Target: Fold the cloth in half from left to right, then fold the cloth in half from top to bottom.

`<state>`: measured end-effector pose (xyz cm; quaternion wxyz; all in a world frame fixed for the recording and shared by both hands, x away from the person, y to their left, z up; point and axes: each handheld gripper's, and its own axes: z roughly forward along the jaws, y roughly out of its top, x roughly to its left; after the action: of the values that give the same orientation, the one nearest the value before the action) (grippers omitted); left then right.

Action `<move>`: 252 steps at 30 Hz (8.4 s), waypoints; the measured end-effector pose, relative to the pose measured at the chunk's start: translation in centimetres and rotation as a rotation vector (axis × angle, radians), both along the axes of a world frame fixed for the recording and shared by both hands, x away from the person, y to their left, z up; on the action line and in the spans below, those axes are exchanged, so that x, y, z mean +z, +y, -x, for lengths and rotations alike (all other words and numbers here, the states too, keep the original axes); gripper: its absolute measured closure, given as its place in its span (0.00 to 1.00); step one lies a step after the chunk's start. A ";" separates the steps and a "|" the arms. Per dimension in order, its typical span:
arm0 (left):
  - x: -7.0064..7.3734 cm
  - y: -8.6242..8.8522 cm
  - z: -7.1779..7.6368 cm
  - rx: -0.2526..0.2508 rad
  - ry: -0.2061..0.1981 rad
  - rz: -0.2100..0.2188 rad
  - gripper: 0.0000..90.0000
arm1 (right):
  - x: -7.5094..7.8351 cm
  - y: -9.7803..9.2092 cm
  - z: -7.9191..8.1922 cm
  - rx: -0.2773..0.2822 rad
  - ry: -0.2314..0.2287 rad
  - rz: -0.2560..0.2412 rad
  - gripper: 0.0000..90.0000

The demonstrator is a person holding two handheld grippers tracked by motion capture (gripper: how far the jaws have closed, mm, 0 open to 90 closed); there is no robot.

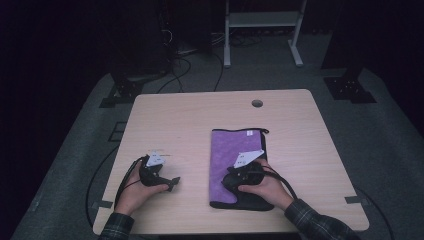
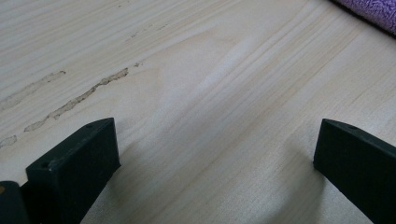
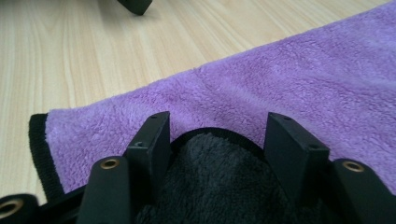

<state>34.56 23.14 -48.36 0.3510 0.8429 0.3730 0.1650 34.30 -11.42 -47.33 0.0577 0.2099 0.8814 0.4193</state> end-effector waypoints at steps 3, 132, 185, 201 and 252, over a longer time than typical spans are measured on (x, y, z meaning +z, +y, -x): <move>0.0 0.0 0.0 0.000 0.000 0.000 0.00 | 0.1 0.1 0.1 0.015 0.000 0.002 0.41; 3.1 -11.9 -15.1 -0.078 0.040 0.142 0.66 | 0.5 -10.8 -13.4 -0.435 0.007 0.006 0.62; 9.7 -11.3 -13.0 -0.156 -0.099 0.194 0.93 | 6.0 -11.2 -12.0 -0.393 -0.041 -0.167 0.89; 7.7 -10.6 -7.3 -0.238 -0.020 0.237 0.94 | 4.0 -11.8 -7.0 -0.316 0.002 -0.149 0.89; 4.8 -10.8 -3.1 -0.251 0.068 0.233 1.00 | 3.4 -11.8 -2.5 -0.235 -0.006 -0.123 1.00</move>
<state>37.64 12.34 -43.60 0.4516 0.8414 0.2931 0.0470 36.84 -23.24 -43.97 0.0959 0.3137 0.8231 0.4635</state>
